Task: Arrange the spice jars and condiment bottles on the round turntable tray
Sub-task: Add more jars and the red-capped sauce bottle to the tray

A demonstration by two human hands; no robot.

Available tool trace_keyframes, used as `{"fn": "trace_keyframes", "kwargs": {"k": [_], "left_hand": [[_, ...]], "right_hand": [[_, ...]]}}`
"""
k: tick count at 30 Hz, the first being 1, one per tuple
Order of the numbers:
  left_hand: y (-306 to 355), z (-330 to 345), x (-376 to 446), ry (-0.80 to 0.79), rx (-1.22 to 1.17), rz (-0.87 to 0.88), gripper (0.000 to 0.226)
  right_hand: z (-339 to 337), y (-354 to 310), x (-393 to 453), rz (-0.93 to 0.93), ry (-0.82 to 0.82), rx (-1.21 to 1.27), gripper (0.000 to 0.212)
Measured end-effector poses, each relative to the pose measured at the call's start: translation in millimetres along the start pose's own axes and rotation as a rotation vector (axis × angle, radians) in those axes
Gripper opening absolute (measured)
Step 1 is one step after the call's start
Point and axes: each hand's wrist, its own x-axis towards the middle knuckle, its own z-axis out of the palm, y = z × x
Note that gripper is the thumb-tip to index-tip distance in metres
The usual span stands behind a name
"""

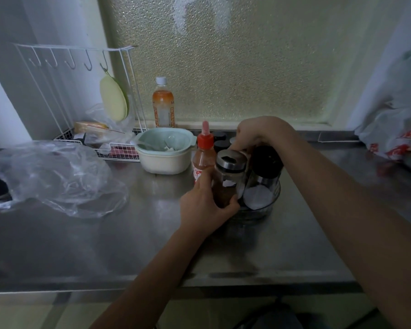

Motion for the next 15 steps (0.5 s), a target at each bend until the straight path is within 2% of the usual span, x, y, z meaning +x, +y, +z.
{"fn": "trace_keyframes", "kwargs": {"k": [7, 11, 13, 15], "left_hand": [[0.9, 0.7, 2.0, -0.028, -0.022, -0.014, 0.058], [-4.6, 7.6, 2.7, -0.083, 0.120, 0.052, 0.068], [-5.8, 12.2, 2.7, -0.072, 0.178, 0.111, 0.064], [-5.2, 13.1, 2.9, -0.048, 0.193, 0.098, 0.060]], "right_hand": [[-1.8, 4.7, -15.7, -0.127, 0.266, 0.266, 0.038], [-2.0, 10.6, -19.5, -0.171, 0.384, 0.344, 0.038], [3.0, 14.3, -17.7, -0.184, 0.440, 0.332, 0.039], [9.1, 16.9, -17.5, -0.198, 0.515, 0.387, 0.039]]}}
